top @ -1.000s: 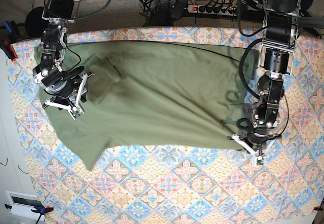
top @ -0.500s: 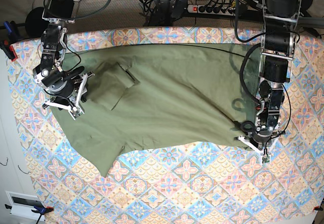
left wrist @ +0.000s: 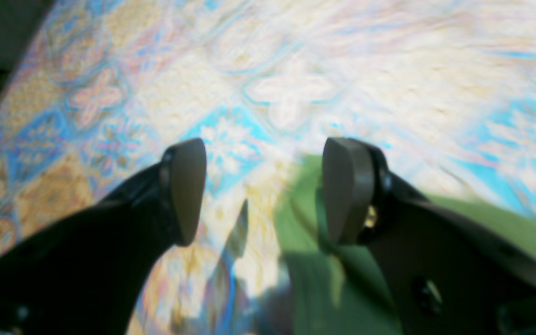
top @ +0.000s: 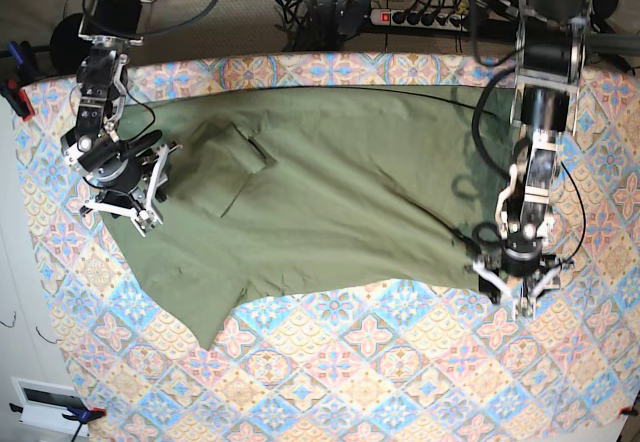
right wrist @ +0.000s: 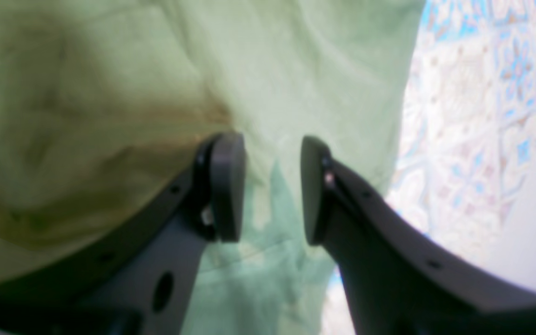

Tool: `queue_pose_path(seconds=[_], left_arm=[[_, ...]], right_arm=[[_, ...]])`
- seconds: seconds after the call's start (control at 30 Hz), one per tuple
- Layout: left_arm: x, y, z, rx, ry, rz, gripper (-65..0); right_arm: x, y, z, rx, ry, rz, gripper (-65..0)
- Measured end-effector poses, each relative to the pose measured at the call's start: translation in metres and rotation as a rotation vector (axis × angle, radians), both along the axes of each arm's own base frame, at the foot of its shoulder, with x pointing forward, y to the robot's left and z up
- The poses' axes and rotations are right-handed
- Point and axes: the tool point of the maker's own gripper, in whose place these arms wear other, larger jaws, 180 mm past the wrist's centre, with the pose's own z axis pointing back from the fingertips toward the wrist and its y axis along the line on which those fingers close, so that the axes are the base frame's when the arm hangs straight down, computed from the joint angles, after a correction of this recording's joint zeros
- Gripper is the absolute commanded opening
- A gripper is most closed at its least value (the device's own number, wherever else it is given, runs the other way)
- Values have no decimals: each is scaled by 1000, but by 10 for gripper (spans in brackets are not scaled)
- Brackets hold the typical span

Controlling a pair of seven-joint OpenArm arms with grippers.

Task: Layout the t-shirt on the table in an organized manner, then fold the t-shirt properly
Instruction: 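Pull the grasped fabric with both grippers toward the collar edge to smooth, then release the fabric and raise both grippers off the t-shirt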

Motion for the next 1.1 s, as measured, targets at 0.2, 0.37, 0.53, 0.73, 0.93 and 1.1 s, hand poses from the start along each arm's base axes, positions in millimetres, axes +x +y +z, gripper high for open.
queue_pose_path(seconds=[0.2, 0.37, 0.53, 0.73, 0.93, 1.1], left_arm=[[-72, -36, -5, -41, 57, -106, -262], [-141, -14, 1, -86, 88, -35, -262], [-188, -20, 2, -190, 117, -30, -262], [-241, -16, -31, -247, 269, 22, -262], [-268, -16, -44, -253, 344, 34, -262], [-279, -4, -62, -241, 392, 70, -262]], right_arm=[[-7, -39, 11, -43, -17, -70, -452], [-29, -68, 4, -76, 26, -147, -451], [-47, -66, -10, -71, 72, -133, -450], [-59, -69, -18, -79, 105, -134, -449], [-74, -72, -27, -92, 149, -134, -449], [-82, -81, -39, -90, 195, -150, -449]])
